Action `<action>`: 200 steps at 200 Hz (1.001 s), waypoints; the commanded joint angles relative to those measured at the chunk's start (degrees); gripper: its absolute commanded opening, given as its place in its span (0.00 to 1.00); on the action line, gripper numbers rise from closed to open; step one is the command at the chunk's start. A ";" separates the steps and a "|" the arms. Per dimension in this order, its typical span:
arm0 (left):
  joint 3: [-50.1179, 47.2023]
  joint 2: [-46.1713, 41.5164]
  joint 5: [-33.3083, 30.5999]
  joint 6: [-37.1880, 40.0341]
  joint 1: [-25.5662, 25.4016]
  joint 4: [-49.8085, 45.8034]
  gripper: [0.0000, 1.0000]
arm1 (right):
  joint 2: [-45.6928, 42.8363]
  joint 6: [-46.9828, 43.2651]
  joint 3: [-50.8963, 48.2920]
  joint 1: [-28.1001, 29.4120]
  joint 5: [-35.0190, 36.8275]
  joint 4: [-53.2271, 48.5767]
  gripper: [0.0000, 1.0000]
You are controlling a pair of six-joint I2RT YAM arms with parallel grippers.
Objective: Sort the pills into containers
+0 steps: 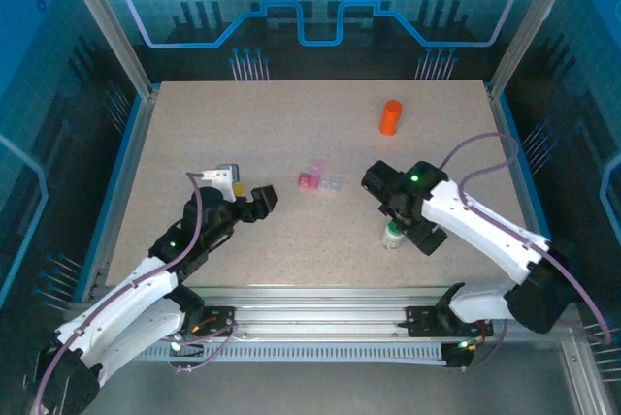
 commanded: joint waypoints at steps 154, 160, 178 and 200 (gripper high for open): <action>-0.50 2.17 2.62 -2.67 -0.51 2.08 0.95 | 15.87 28.08 -3.65 -3.07 -3.47 11.74 0.78; -0.53 2.22 2.58 -2.65 -0.50 2.17 0.95 | 15.87 28.47 -3.91 -3.10 -3.30 11.93 0.76; -0.62 2.52 2.78 -2.90 -0.64 2.48 0.95 | 15.87 29.44 -4.52 -3.10 -3.37 12.39 0.71; -0.57 2.91 3.06 -3.28 -0.64 2.68 0.95 | 16.39 30.46 -5.04 -3.05 -3.64 12.47 0.65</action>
